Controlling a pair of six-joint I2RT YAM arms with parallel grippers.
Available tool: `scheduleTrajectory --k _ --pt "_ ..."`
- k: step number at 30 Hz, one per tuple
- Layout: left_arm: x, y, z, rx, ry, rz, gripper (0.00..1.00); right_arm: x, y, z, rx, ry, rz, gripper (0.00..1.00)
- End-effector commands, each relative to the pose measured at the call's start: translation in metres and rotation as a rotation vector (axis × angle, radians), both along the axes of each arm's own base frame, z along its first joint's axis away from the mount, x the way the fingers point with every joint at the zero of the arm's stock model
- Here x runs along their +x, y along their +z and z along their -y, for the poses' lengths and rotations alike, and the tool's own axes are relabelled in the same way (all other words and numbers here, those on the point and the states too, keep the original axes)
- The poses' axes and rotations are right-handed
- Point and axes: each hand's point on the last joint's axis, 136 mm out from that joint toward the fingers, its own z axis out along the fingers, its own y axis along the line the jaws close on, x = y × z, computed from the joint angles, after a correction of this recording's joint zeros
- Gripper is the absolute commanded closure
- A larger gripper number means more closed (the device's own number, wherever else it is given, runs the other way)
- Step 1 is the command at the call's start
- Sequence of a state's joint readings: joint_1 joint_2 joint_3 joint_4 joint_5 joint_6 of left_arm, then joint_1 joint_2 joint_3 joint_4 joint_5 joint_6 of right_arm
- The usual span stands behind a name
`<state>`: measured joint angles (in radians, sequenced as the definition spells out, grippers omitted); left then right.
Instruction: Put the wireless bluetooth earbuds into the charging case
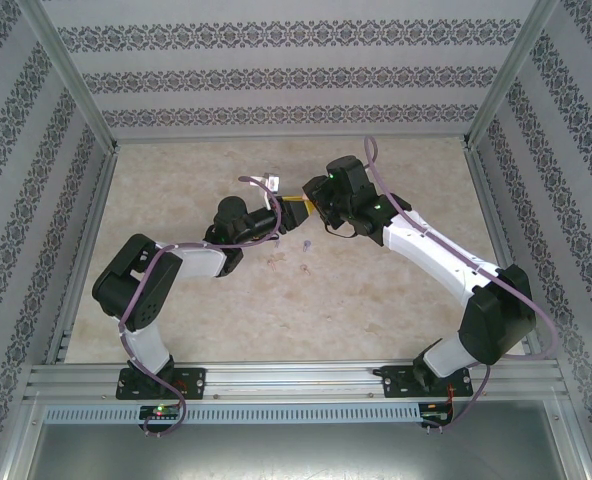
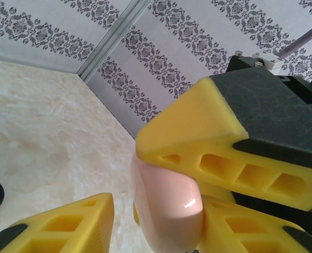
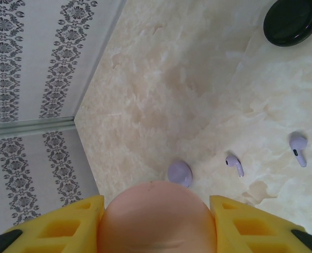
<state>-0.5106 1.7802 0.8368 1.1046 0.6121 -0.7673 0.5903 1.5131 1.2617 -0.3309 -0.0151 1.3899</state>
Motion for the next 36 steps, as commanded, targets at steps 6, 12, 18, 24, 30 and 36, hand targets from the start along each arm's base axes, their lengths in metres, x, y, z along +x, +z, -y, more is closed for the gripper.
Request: scheduleTrajectory --k 6,12,18,24,30,36 --pt "0.004 0.015 0.005 -0.041 0.004 0.056 0.63 0.003 0.012 -0.008 0.023 -0.003 0.031 0.72" --pt "0.005 0.013 0.005 -0.04 0.002 0.052 0.76 0.003 0.012 -0.008 0.026 -0.004 0.032 0.72" --pt "0.004 0.012 0.006 -0.04 -0.003 0.049 0.96 0.006 0.021 -0.01 0.039 -0.003 0.061 0.59" --pt "0.004 0.011 0.005 -0.039 -0.002 0.036 1.0 0.011 0.055 0.003 0.042 0.007 0.173 0.26" --pt "0.002 0.016 -0.003 -0.016 -0.016 0.038 1.0 -0.005 0.064 0.05 -0.037 0.043 0.271 0.24" --pt "-0.011 0.026 -0.01 0.073 -0.099 0.063 1.0 -0.023 0.065 0.065 -0.195 0.347 0.494 0.25"
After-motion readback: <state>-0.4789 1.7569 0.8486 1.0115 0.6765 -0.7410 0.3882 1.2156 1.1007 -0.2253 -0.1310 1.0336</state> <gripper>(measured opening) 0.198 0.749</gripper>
